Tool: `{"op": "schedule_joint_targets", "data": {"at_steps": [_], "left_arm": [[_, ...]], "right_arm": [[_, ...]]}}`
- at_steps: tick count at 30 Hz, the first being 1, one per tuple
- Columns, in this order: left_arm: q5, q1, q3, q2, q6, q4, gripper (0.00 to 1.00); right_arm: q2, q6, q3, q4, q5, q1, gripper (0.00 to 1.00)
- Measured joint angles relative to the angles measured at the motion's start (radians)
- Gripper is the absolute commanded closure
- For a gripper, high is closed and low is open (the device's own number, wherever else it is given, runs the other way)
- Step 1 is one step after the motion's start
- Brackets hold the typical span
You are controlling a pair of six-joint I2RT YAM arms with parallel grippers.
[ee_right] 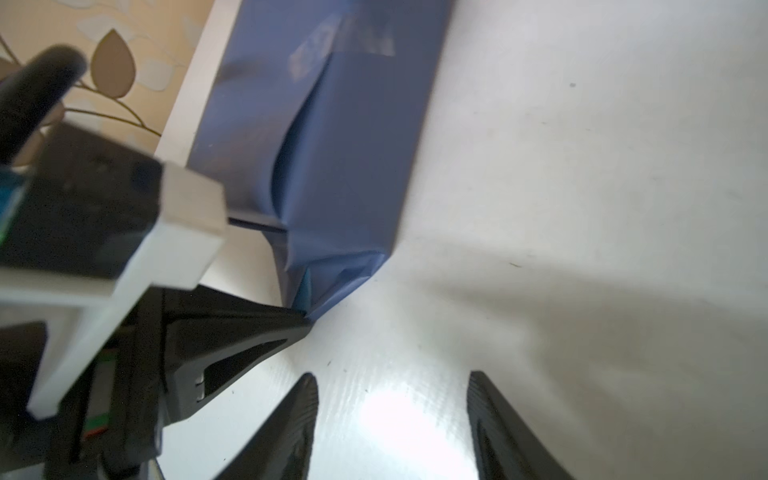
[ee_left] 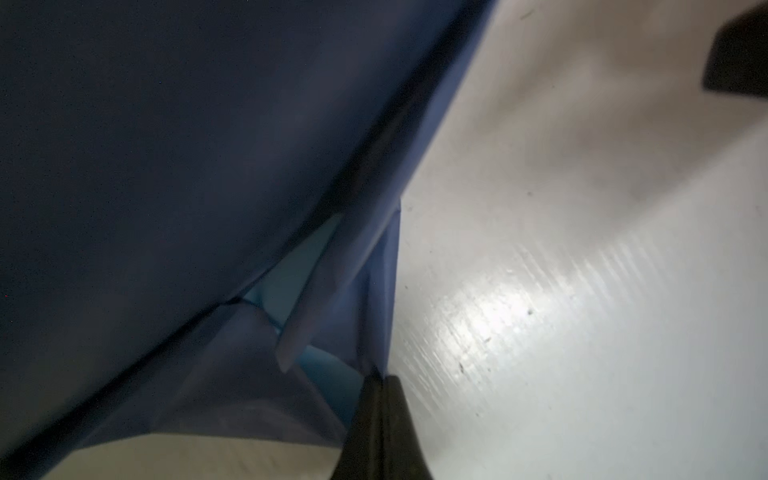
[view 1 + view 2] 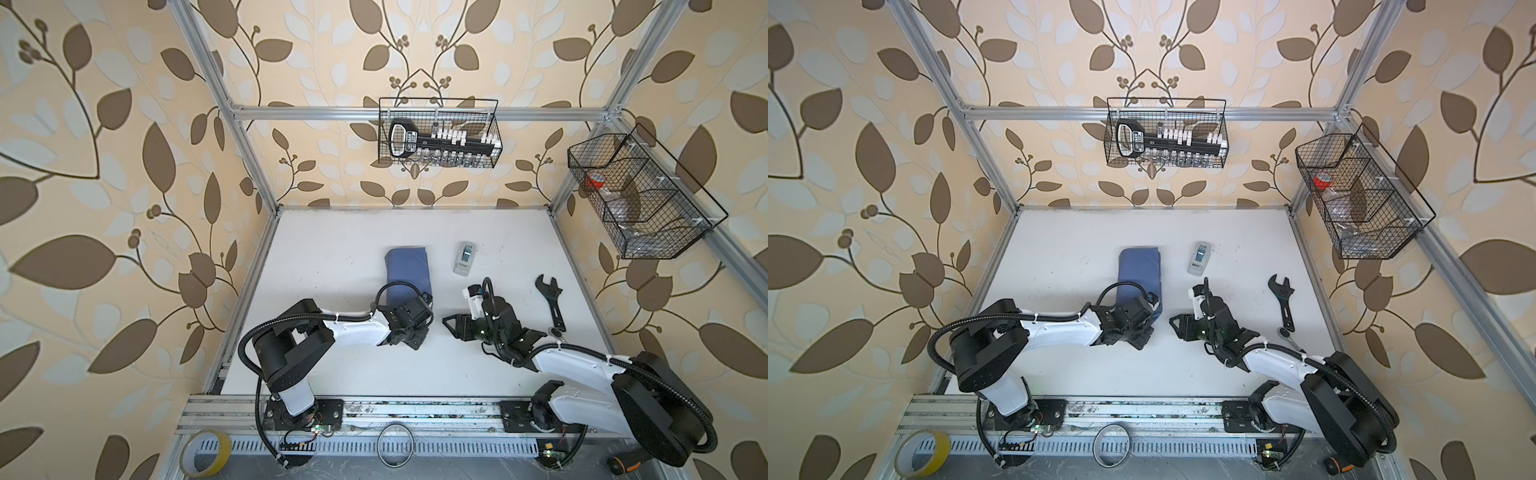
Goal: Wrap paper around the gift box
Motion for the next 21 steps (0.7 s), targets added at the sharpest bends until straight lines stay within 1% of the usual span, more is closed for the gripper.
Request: {"op": "schedule_joint_targets", "data": {"at_steps": [4,8,14,21], "left_arm": [[0.067,0.034,-0.002,-0.021,-0.016,0.004,1.00],[0.121,0.057,-0.002,-0.030,-0.026,0.010,1.00],[0.174,0.077,-0.002,-0.035,-0.042,0.007,1.00],[0.190,0.077,0.010,-0.045,-0.042,-0.022,1.00]], "right_arm": [[0.053,0.053,-0.048,0.131,0.005,0.075,0.62],[0.137,0.095,-0.078,0.267,0.025,0.124,0.71],[0.267,0.137,-0.083,0.443,0.090,0.208,0.78],[0.423,0.175,-0.074,0.602,0.163,0.273,0.83]]}}
